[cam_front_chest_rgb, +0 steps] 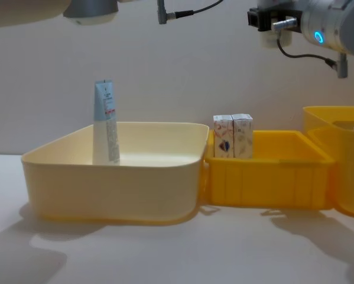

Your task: Bimanual collaborative sorting of washing and personal care products

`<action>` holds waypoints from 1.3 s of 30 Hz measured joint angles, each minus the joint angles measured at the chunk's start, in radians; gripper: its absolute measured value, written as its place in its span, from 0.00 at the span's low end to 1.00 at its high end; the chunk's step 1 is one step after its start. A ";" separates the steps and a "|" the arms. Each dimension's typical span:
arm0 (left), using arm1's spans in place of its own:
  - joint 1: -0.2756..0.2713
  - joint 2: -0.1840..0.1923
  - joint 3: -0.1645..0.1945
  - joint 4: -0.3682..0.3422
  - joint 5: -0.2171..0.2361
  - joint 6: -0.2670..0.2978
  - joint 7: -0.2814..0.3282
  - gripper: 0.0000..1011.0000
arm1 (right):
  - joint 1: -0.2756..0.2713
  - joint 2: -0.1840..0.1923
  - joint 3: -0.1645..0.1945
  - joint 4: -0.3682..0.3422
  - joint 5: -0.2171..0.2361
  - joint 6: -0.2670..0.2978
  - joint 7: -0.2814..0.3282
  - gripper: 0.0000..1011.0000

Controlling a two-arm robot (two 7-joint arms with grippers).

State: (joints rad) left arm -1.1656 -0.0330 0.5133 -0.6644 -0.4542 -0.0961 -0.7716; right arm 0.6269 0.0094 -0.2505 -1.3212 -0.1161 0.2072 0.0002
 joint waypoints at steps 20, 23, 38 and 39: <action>0.000 0.000 0.000 0.000 0.001 0.000 0.001 0.99 | -0.005 0.012 0.019 -0.011 -0.008 -0.017 -0.004 0.57; 0.000 0.000 0.000 0.000 0.001 0.000 0.001 0.99 | -0.007 0.024 0.031 -0.019 -0.013 -0.019 -0.007 0.57; 0.000 0.000 0.000 0.000 0.001 0.000 0.000 0.99 | -0.012 0.080 0.098 -0.039 -0.066 0.013 -0.070 0.57; 0.000 0.000 0.000 0.000 0.001 0.000 0.001 0.99 | -0.011 0.081 0.101 -0.039 -0.069 0.017 -0.076 0.57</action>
State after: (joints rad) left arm -1.1654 -0.0329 0.5133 -0.6641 -0.4536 -0.0958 -0.7711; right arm 0.6157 0.0901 -0.1498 -1.3601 -0.1851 0.2238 -0.0756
